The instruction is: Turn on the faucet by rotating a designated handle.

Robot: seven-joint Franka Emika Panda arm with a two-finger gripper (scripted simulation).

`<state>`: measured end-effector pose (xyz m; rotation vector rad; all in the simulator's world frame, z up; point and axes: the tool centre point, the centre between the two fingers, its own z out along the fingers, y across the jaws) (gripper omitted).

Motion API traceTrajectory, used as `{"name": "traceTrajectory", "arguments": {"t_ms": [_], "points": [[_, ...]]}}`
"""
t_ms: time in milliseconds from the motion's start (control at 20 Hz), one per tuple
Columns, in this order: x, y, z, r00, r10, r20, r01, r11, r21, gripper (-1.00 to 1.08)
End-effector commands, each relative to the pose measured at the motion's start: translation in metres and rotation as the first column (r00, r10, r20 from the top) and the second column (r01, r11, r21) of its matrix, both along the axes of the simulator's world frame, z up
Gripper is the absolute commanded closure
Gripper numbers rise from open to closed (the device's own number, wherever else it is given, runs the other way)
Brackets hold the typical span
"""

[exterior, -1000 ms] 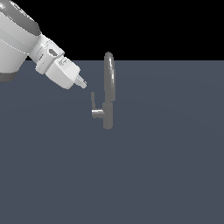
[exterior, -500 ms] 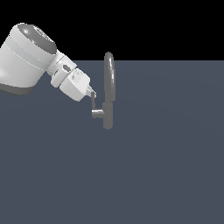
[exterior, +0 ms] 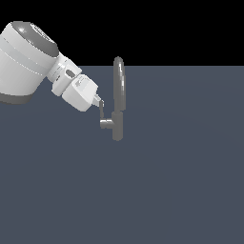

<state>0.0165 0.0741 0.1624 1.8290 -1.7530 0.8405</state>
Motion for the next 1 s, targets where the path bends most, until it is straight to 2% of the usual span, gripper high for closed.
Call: {"name": "traceTrajectory", "arguments": {"t_ms": [0, 300, 400, 950], "points": [[-0.008, -0.002, 0.002, 1.0, -0.002, 0.0, 0.002, 1.0, -0.001, 1.08], [-0.027, -0.004, 0.007, 1.0, -0.002, 0.0, 0.002, 1.0, 0.0, 1.08], [-0.021, -0.001, 0.004, 1.0, 0.008, 0.001, -0.008, 1.0, 0.0, 1.08], [-0.057, -0.006, -0.009, 1.0, 0.001, 0.001, -0.001, 1.0, 0.0, 1.08]]}}
